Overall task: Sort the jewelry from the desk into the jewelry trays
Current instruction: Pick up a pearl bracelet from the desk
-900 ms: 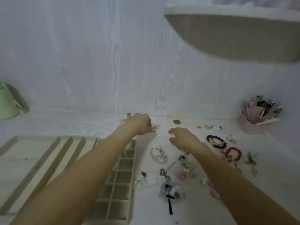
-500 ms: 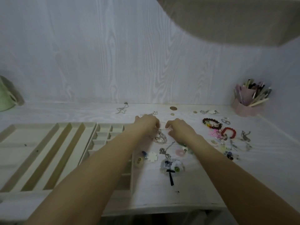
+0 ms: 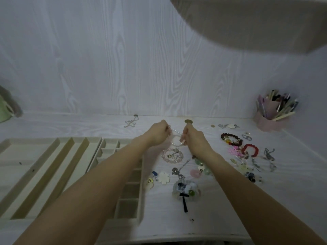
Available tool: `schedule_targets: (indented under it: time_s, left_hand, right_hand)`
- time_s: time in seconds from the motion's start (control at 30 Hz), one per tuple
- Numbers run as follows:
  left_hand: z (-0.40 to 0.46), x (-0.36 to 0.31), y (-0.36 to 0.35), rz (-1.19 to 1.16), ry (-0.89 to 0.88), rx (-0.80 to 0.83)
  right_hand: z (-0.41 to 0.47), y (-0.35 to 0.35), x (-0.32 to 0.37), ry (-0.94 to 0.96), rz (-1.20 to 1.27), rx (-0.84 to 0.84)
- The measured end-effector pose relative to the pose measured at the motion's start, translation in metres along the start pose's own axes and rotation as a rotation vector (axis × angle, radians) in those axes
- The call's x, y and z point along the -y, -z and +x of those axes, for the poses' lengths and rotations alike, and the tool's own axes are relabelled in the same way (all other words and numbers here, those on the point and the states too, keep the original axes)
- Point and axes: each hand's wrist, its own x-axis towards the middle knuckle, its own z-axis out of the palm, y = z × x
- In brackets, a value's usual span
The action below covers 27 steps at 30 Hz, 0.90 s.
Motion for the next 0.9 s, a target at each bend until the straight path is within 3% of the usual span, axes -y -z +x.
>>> schedule_targets:
  time_s: [0.07, 0.17, 0.3, 0.5, 0.63, 0.9]
  left_hand:
    - [-0.009, -0.007, 0.009, -0.34, 0.027, -0.036]
    - [-0.024, -0.02, 0.026, -0.671, 0.067, -0.08]
    - [-0.052, -0.022, 0.058, -0.861, 0.129, -0.174]
    - [-0.13, 0.008, 0.113, -0.833, 0.121, -0.36]
    - [-0.183, 0.044, 0.152, -0.699, 0.135, -0.466]
    - [-0.277, 0.121, 0.203, -0.33, 0.257, -0.522]
  right_hand:
    - [-0.004, 0.001, 0.007, -0.06, 0.289, -0.01]
    - [-0.011, 0.003, 0.026, -0.052, 0.566, -0.005]
    - [-0.026, 0.001, 0.061, -0.085, 0.837, 0.098]
    - [-0.059, -0.026, 0.132, 0.051, 0.944, 0.246]
    - [-0.077, -0.062, 0.183, 0.133, 0.896, 0.299]
    - [-0.107, -0.149, 0.26, 0.247, 0.751, 0.455]
